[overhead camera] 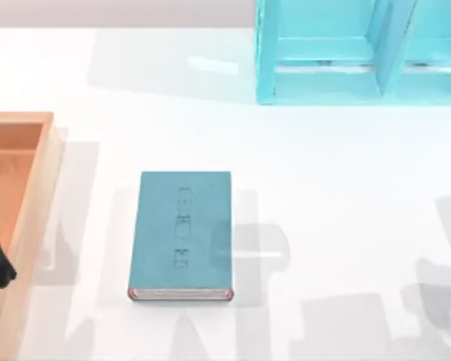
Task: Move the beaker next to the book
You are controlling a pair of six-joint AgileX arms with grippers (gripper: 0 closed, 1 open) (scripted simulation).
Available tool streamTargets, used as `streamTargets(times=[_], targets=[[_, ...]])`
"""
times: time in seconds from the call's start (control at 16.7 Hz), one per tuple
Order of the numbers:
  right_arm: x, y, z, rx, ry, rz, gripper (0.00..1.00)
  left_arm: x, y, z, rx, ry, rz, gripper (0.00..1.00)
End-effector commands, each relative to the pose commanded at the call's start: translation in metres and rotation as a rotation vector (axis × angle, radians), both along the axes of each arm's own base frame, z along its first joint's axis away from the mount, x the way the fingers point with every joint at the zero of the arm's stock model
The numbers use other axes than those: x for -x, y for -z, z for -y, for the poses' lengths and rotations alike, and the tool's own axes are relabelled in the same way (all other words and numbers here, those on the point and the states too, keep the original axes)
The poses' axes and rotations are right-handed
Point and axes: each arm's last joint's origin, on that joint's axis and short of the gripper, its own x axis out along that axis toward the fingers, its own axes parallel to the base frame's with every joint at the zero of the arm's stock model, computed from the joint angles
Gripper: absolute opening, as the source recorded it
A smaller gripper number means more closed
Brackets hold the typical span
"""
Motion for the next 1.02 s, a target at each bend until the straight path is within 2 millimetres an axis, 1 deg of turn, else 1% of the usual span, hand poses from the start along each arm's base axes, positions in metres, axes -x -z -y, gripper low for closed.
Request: streamTargets(times=[0.66,0.72,1.02], targets=[[0.0000,0.0000,0.0000,0.000,0.000,0.000,0.02,0.0000,0.0000,0.0000,0.000,0.000,0.000,1.00],[0.0000,0.0000,0.0000,0.000,0.000,0.000,0.00,0.0000,0.0000,0.0000,0.000,0.000,0.000,1.00],[0.0000,0.0000,0.0000,0.000,0.000,0.000,0.00,0.0000,0.0000,0.0000,0.000,0.000,0.000,1.00]])
